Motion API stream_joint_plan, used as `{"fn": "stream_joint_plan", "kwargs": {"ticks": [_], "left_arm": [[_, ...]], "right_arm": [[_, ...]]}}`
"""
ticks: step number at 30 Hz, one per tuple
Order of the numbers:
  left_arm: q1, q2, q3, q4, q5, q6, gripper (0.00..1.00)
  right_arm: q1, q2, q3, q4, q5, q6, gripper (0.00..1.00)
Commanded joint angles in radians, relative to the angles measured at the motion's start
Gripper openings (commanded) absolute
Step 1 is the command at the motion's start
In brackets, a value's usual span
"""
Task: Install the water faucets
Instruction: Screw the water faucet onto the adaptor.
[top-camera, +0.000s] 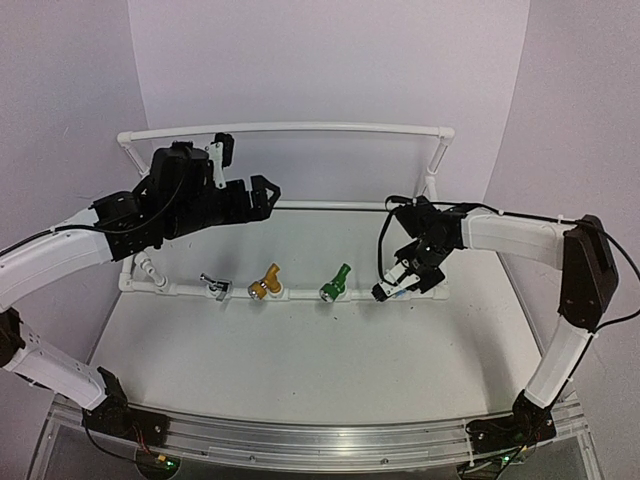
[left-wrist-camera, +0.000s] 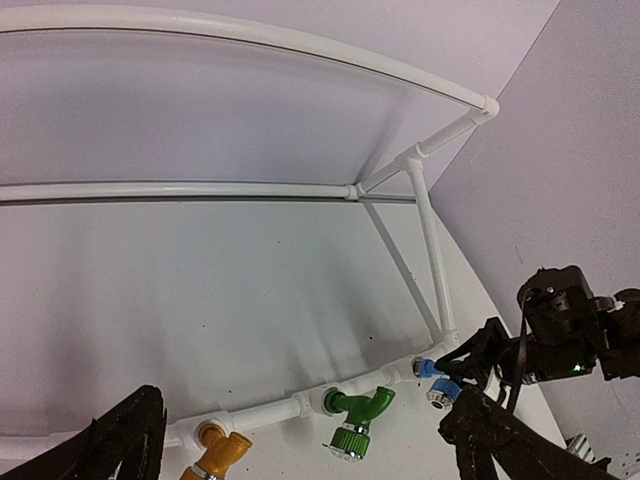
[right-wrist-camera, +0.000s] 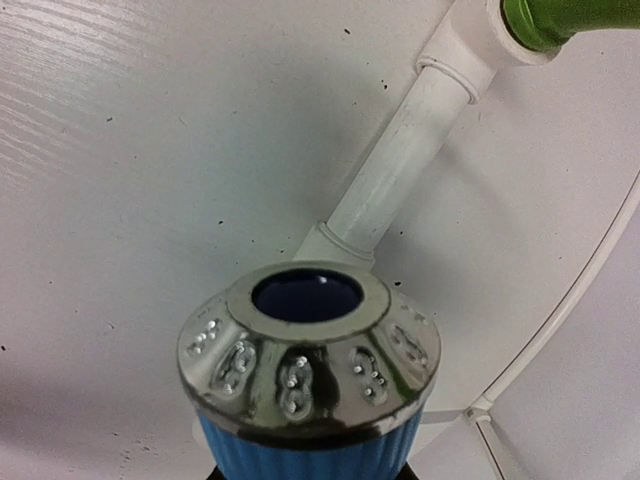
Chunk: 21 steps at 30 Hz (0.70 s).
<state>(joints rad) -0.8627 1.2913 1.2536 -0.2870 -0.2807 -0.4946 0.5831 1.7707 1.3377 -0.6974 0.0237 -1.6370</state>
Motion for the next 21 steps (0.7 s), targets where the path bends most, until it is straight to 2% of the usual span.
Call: {"fn": "stream_joint_plan", "kwargs": {"ticks": [1,9,21], "left_arm": [[0.005,0.002,0.056,0.027,0.008,0.018,0.99],[0.005,0.011,0.063,0.025,0.010,0.022,0.99],[0.005,0.004,0.056,0.033,0.003,0.004,1.00]], "right_arm": [[-0.010,-0.013,-0.050,-0.009,0.071,0.049,0.00],[0.027,-0.016,-0.069,0.000,0.088,0.124,0.00],[-0.028,0.002,-0.055,0.001,0.071,0.298,0.00]]}}
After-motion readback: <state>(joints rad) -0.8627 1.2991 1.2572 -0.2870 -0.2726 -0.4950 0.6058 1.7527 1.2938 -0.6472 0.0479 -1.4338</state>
